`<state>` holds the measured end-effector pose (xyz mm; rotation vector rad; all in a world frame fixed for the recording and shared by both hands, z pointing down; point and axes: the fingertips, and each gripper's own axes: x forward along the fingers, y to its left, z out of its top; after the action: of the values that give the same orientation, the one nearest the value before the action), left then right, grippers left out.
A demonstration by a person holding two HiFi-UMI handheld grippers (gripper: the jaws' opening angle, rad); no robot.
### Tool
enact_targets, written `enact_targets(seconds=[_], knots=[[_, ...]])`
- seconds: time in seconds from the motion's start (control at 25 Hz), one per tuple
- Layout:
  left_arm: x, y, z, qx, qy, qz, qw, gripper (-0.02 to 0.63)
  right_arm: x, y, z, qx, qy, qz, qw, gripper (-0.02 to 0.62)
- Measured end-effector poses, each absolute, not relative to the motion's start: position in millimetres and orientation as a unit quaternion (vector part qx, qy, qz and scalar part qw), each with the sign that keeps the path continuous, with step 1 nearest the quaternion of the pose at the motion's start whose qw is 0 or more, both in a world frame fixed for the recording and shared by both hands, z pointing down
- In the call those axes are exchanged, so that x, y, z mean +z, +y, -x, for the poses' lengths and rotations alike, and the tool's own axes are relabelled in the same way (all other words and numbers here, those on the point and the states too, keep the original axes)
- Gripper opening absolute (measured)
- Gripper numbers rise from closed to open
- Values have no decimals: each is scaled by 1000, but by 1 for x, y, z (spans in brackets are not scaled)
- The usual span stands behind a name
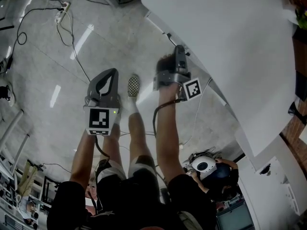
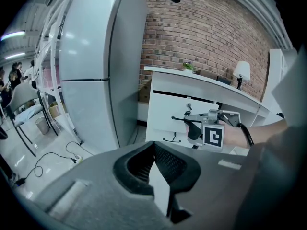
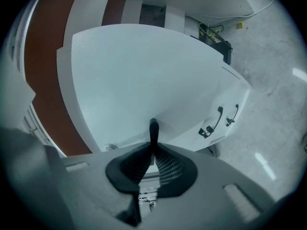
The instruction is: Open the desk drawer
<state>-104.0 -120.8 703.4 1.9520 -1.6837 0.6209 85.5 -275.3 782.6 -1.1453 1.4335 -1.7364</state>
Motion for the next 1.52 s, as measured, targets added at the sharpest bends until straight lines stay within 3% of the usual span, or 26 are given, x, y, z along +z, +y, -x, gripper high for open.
enact_targets(seconds=[1.52], knots=[[697, -37, 124, 235, -601, -729, 227, 11, 784, -168, -62, -661, 525, 436, 311, 28]])
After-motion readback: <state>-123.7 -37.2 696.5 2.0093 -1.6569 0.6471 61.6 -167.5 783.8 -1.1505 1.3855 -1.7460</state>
